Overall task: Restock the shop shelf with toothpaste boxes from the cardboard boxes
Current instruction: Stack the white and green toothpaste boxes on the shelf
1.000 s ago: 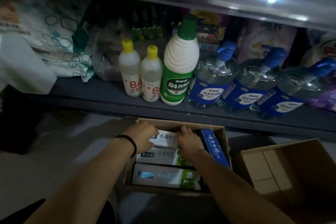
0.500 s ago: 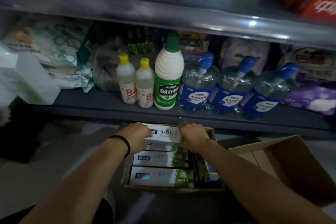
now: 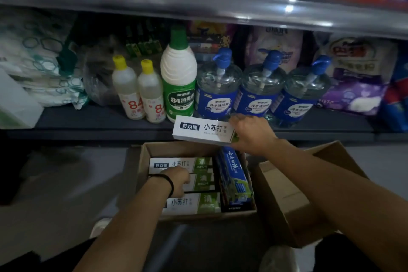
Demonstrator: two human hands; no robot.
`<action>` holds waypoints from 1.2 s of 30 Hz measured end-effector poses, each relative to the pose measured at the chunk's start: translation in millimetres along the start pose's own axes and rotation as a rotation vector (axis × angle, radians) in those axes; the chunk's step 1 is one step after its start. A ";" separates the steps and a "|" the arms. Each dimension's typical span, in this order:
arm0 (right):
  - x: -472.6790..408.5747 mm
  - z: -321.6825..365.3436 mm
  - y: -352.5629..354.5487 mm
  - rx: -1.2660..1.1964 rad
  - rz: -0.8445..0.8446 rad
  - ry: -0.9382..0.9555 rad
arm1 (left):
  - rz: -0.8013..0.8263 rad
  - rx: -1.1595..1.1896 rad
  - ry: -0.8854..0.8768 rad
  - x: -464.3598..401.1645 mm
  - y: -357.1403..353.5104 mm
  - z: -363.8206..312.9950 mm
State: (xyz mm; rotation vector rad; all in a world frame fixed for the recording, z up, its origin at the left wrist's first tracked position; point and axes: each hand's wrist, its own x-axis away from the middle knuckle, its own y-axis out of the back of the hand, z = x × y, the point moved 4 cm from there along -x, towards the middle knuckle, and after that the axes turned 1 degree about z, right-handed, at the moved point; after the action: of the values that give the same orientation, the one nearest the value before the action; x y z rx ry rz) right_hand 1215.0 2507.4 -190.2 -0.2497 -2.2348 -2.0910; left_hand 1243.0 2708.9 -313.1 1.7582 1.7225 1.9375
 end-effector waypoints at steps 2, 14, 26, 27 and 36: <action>-1.0 -3.9 -5.2 0.005 -0.002 0.000 | 0.052 0.017 0.017 -11.3 -9.6 0.4; -7.2 -1.4 -22.6 -0.045 -0.002 0.046 | 0.081 0.116 0.063 -30.1 -46.7 11.0; -4.1 0.8 -21.6 -0.057 -0.008 0.053 | 0.068 0.193 0.024 -22.3 -49.3 10.3; -3.9 0.2 -21.8 -0.060 -0.012 0.052 | 0.067 0.203 0.021 -21.7 -49.6 11.3; -0.8 -3.0 -22.0 -0.077 0.009 0.039 | 0.009 0.072 -0.007 -17.9 -45.5 16.3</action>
State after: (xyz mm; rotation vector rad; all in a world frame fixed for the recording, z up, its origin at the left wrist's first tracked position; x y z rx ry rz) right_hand 1212.0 2503.0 -211.8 -0.2208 -2.1303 -2.1610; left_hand 1233.2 2726.7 -360.5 1.7955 1.8084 1.8936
